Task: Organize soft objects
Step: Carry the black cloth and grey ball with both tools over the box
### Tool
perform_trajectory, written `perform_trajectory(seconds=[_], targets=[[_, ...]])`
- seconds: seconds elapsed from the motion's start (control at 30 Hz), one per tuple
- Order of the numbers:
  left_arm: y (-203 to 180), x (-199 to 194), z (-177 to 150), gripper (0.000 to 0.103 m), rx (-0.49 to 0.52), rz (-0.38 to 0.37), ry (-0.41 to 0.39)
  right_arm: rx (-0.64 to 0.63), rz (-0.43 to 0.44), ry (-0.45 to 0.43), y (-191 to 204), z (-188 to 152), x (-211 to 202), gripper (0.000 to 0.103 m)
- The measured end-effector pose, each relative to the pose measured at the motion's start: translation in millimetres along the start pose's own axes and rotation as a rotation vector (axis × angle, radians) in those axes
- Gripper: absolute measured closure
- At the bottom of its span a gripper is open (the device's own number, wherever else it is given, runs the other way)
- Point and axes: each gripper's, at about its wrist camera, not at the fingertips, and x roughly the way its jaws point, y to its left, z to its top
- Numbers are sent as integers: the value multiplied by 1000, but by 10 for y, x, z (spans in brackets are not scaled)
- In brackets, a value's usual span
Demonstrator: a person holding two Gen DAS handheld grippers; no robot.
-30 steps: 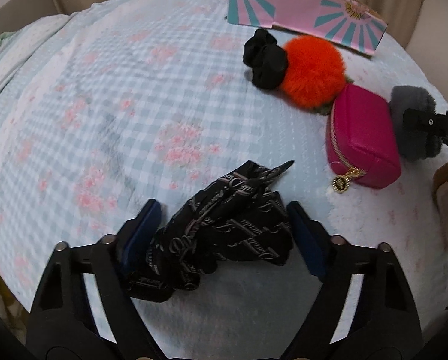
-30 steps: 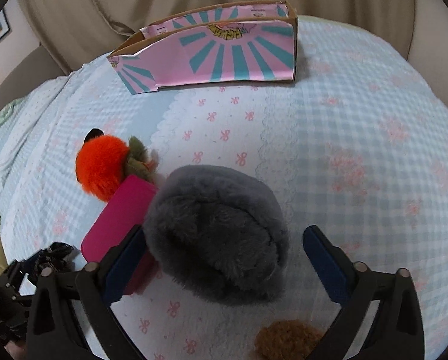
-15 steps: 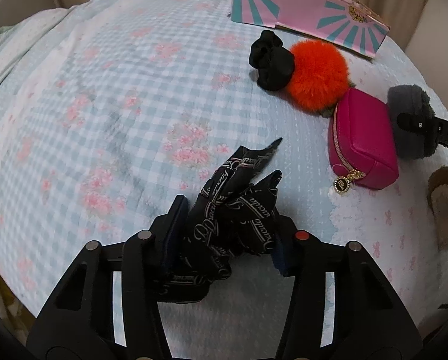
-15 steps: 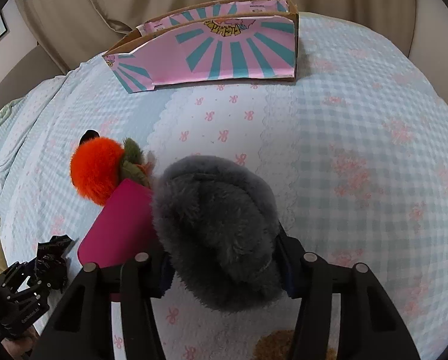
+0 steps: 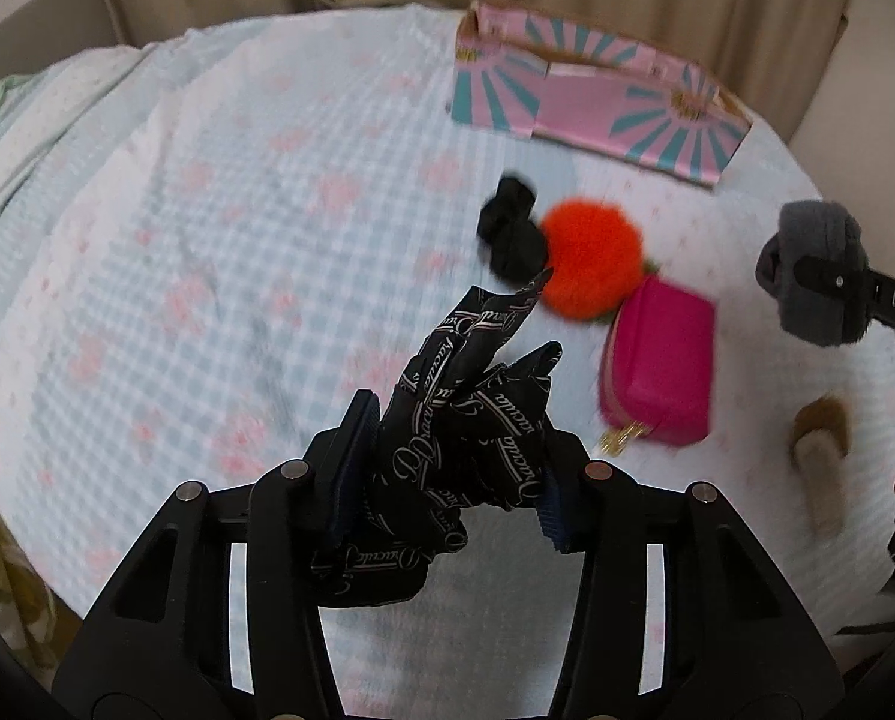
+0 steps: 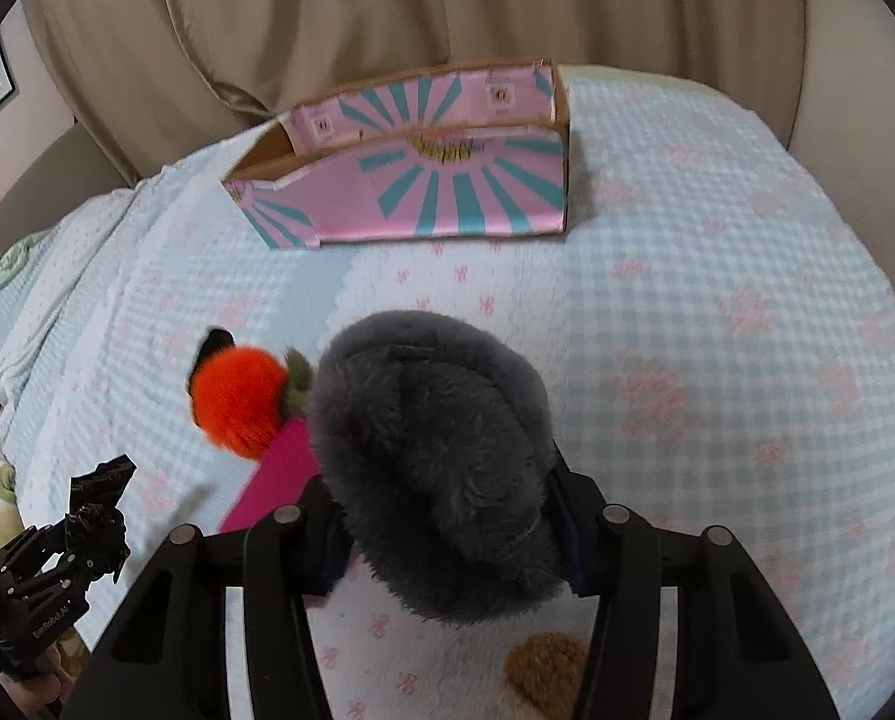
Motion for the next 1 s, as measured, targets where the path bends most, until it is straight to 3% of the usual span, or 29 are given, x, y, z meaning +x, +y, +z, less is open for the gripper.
perform_trajectory(seconds=[0.3,0.57,0.77,1.0], targets=[[-132,-765,651,59,-6,-37,-80,8,-13,-70,191,372,-867,54],[-367,-1428,1439,59,24,-68,-130,51,-42,-121,345,848,-1639,54],[-490,-1612,2025,59,54,-111,-155,74,-60,-139,422,1250,-1838,54],[-672,-1463,2747,59,106,-166,-164,99,-81,-149,467,1785,-1713,54]])
